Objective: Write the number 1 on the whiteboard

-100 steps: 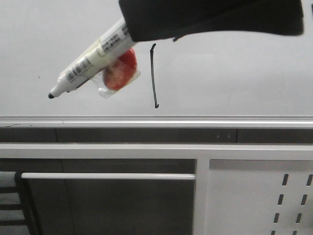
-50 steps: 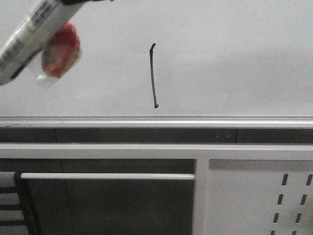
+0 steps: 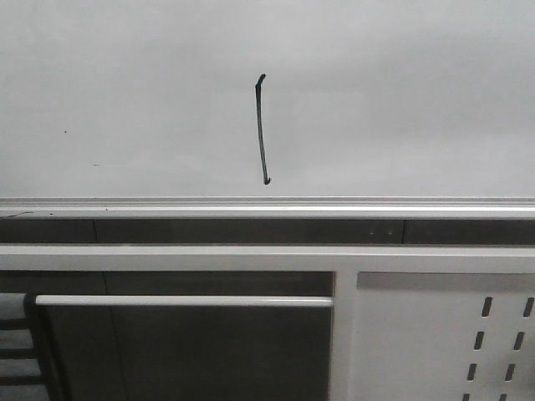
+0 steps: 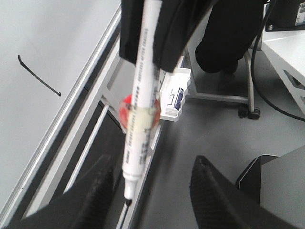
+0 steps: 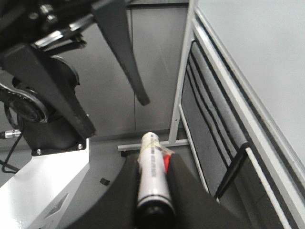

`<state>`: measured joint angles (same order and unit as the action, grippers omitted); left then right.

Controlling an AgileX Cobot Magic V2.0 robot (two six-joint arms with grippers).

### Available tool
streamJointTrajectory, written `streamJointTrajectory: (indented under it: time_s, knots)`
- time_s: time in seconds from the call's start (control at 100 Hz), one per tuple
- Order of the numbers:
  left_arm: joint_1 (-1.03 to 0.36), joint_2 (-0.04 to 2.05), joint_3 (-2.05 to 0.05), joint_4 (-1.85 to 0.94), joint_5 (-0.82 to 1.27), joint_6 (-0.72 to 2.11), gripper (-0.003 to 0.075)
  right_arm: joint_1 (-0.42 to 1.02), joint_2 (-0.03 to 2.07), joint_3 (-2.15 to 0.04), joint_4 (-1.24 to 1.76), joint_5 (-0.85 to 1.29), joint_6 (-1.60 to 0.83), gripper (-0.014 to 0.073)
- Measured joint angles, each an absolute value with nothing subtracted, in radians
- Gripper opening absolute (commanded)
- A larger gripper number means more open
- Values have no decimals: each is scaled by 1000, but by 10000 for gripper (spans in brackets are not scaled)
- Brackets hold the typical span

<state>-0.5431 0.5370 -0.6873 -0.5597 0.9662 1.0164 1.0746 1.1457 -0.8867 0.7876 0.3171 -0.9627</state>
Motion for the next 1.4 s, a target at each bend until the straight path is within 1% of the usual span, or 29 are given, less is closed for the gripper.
streamJointTrajectory:
  time_s: [0.07,0.22,0.31,0.49,0.91,1.07,1.26,1.4]
  knots:
    - [-543,537,-687,-560,962,1016,323,1075,1152,-903,783,330,-964,-52]
    - [-543,537,-687,-558,940,989,244,1075,1154,-938,781,360,-964,-52]
    - [-543,537,-687,-558,924,977,222,1075,1154,-951,779,374,-964,-52]
    - [-543,544,-687,-558,914,968,219,1075,1154,-967,768,406,-964,-52]
    - [-543,649,-687,-558,937,966,219,1075,1154,-972,762,429,-964,-52]
    - [-543,656,-687,-558,939,966,219,1075,1154,-972,752,437,-965,-52]
    - [-543,656,-687,-567,941,965,191,1075,1154,-972,723,444,-965,-52]
    - [-543,656,-698,-596,949,965,191,1066,1154,-972,715,462,-965,-52]
